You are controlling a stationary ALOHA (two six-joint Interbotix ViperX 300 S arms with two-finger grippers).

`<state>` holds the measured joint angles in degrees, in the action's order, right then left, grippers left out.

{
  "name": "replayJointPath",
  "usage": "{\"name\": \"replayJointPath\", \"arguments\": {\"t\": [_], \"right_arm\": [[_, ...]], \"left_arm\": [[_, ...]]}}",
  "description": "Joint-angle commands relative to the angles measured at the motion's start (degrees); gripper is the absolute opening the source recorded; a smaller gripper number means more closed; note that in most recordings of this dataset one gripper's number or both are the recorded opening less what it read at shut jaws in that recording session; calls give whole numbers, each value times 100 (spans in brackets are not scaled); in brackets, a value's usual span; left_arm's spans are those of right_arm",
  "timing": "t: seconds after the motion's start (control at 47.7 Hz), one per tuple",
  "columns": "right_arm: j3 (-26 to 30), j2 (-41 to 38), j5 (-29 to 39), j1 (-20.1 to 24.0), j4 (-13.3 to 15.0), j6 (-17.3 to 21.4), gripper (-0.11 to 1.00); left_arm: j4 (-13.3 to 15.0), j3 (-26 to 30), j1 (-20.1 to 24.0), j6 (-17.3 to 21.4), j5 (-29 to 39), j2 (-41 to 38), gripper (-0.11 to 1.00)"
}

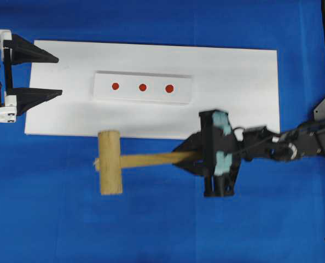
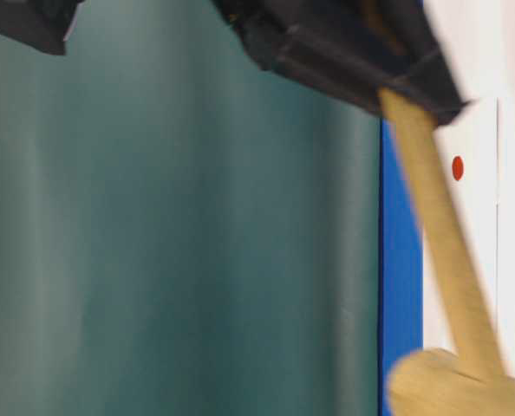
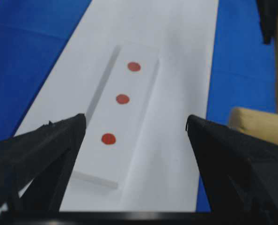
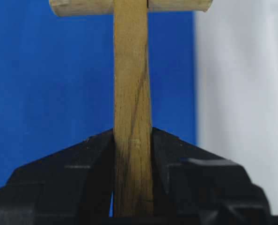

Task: Hit the mark with a hammer.
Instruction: 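Carry the mallet with the right gripper back below the board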

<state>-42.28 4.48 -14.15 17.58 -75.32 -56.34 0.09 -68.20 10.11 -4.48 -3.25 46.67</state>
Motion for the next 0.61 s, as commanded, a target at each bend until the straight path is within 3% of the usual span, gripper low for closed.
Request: {"name": "replayJointPath", "arguments": {"t": [0.0,0.168,0.419,0.587], "right_arm": [[281,-70,-255,202,-97,18,10],[501,-457,-536,457,-220,18,10],[712,-984,-589,475,-466,18,10],[800,-1292,-562,483,-483,18,10]], "left_arm": [[9,62,35,18,-53,-9,84],[9,62,35,18,-53,9,84],[18,53,35,9,-53,18,84],[18,44,35,9,-44,18,84]]}}
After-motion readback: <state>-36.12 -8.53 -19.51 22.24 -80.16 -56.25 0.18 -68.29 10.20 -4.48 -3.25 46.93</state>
